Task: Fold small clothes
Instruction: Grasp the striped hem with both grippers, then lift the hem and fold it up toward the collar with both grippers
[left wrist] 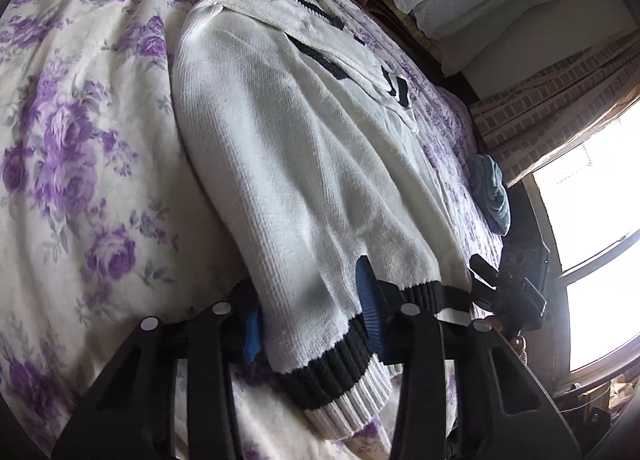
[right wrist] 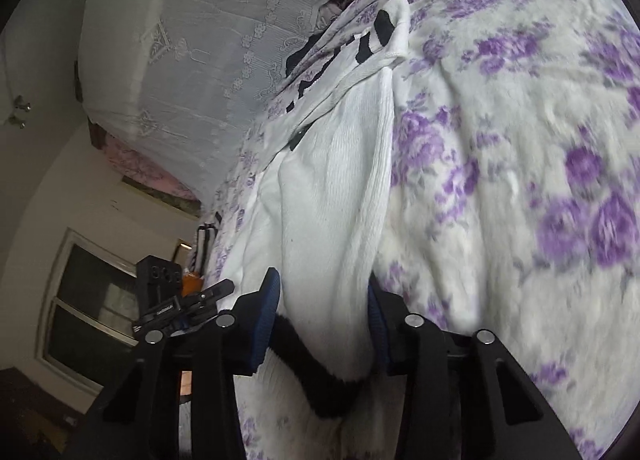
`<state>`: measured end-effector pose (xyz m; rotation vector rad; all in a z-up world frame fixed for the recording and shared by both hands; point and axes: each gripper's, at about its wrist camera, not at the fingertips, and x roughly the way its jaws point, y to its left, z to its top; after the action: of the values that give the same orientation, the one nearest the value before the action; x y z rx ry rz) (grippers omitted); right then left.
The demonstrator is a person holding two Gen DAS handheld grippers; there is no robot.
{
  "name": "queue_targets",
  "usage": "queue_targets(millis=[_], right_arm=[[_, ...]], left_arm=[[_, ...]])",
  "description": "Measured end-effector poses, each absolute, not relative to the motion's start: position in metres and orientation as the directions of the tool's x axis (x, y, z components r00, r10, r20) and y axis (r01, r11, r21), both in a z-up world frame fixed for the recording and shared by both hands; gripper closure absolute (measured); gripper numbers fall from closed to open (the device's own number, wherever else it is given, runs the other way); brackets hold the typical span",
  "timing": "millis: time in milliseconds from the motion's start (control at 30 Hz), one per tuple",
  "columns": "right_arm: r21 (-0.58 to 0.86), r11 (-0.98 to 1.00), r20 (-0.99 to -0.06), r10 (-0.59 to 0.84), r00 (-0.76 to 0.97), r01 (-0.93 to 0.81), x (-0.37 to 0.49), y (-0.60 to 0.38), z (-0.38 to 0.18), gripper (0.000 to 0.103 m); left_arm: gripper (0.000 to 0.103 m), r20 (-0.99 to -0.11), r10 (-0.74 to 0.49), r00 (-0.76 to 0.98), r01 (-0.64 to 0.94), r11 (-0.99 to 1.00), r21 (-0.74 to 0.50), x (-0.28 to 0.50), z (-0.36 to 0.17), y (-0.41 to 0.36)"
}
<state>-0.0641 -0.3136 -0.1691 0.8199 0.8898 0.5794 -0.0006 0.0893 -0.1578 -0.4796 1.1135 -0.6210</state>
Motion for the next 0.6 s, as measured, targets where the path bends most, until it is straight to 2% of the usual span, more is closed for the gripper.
queue_targets(millis=[67, 133, 200, 233, 267, 333, 367, 433, 600], right_arm=[[0.833, 0.545, -0.43, 0.745, 0.51, -0.093, -0.06, -0.313, -0.172, 0.067], [0.833, 0.549, -0.446, 0.744, 0.497, -0.075, -0.053, -0.307, -0.175, 0.078], [0.811, 0.579, -0.471, 0.726, 0.501, -0.078, -0.055, -0.301, -0.173, 0.083], [0.811, 0.58, -0.469, 0.724, 0.506, -0.08, -0.057, -0.301, -0.173, 0.085], [0.814, 0.575, -0.464, 0.726, 0.507, -0.079, -0.06, -0.3, -0.174, 0.085], [0.826, 0.559, -0.45, 0.734, 0.508, -0.077, -0.063, -0.303, -0.175, 0.086], [0.824, 0.561, -0.45, 0.734, 0.509, -0.079, -0.064, -0.303, -0.175, 0.086], [0.809, 0.581, -0.466, 0.724, 0.51, -0.086, -0.065, -0.304, -0.174, 0.086], [0.776, 0.619, -0.467, 0.694, 0.548, -0.123, -0.065, -0.297, -0.158, 0.091]], left_arm=[[0.059, -0.68, -0.669, 0.301, 0.215, 0.742, -0.635, 0.001, -0.16, 0.086], [0.055, -0.682, -0.666, 0.302, 0.234, 0.745, -0.624, 0.003, -0.157, 0.077], [0.054, -0.696, -0.645, 0.317, 0.255, 0.764, -0.592, 0.0, -0.155, 0.068], [0.059, -0.706, -0.626, 0.331, 0.262, 0.78, -0.569, -0.003, -0.153, 0.066], [0.072, -0.712, -0.617, 0.337, 0.262, 0.787, -0.558, -0.004, -0.153, 0.066], [0.088, -0.706, -0.618, 0.345, 0.242, 0.786, -0.569, -0.007, -0.153, 0.074], [0.091, -0.696, -0.629, 0.345, 0.232, 0.776, -0.586, -0.007, -0.154, 0.079], [0.092, -0.674, -0.653, 0.346, 0.218, 0.755, -0.619, -0.007, -0.154, 0.089], [0.093, -0.668, -0.637, 0.385, 0.263, 0.769, -0.582, -0.01, -0.136, 0.087]])
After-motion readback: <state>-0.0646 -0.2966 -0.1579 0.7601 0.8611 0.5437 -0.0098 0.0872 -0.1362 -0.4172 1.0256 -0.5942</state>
